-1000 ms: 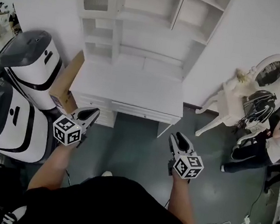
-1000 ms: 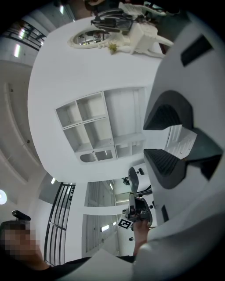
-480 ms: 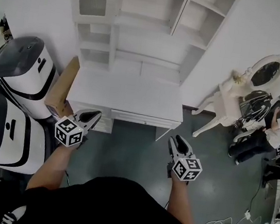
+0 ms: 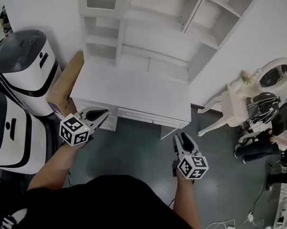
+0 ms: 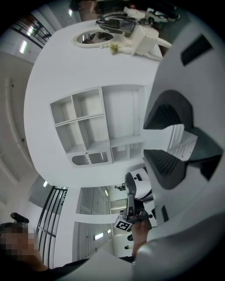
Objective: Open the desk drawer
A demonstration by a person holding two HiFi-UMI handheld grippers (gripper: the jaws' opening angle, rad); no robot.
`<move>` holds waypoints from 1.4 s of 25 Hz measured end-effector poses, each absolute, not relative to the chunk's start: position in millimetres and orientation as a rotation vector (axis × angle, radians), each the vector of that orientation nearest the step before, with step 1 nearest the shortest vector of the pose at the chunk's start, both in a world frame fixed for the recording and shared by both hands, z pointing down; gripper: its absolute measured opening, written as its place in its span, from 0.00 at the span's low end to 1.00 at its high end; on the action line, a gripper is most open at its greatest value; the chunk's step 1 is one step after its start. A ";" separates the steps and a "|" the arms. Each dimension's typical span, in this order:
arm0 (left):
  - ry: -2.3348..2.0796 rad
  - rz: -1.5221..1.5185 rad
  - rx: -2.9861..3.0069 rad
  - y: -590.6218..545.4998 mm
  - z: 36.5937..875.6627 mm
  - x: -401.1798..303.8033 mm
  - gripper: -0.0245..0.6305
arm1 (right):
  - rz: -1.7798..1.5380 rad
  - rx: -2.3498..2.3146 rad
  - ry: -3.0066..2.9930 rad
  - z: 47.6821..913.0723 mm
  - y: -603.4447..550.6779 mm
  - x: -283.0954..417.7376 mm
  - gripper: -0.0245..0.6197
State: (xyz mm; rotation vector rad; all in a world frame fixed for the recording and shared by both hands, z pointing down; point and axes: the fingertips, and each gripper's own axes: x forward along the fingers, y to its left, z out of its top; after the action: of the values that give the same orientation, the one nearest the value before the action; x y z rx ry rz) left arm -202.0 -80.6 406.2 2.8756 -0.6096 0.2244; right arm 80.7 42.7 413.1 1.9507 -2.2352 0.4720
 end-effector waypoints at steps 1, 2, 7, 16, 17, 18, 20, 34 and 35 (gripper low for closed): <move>-0.612 0.225 2.871 -81.7 407.9 -202.5 0.05 | 0.469 1.948 -2.236 412.7 40.0 80.4 0.25; -0.612 0.226 2.866 -82.4 409.8 -202.6 0.05 | 0.469 1.947 -2.237 413.0 37.7 80.4 0.25; -0.605 0.274 2.872 -83.5 418.9 -194.4 0.05 | 0.485 1.937 -2.251 419.9 26.2 85.3 0.25; -0.657 0.305 2.886 -92.0 412.4 -158.7 0.05 | 0.504 1.923 -2.293 427.9 -3.4 128.8 0.25; -0.663 0.309 2.885 -94.2 411.7 -152.0 0.05 | 0.506 1.918 -2.299 427.6 -8.2 136.3 0.25; -0.669 0.314 2.884 -97.3 411.1 -145.0 0.05 | 0.509 1.913 -2.304 427.6 -13.1 144.2 0.25; -0.685 0.322 2.882 -105.2 409.6 -130.6 0.05 | 0.517 1.902 -2.312 428.7 -23.1 160.3 0.25; -0.776 0.375 2.848 -130.0 411.7 -34.7 0.05 | 0.587 1.769 -2.398 448.3 -86.6 246.4 0.25; -0.791 0.372 2.841 -131.1 412.0 -30.3 0.05 | 0.591 1.757 -2.405 450.2 -89.7 250.7 0.25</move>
State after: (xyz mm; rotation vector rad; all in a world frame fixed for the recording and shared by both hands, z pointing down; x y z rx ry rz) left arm -30.3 -131.1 412.0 2.8408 -0.7908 0.3724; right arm 250.7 -89.7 450.2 1.7567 -2.4052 0.5912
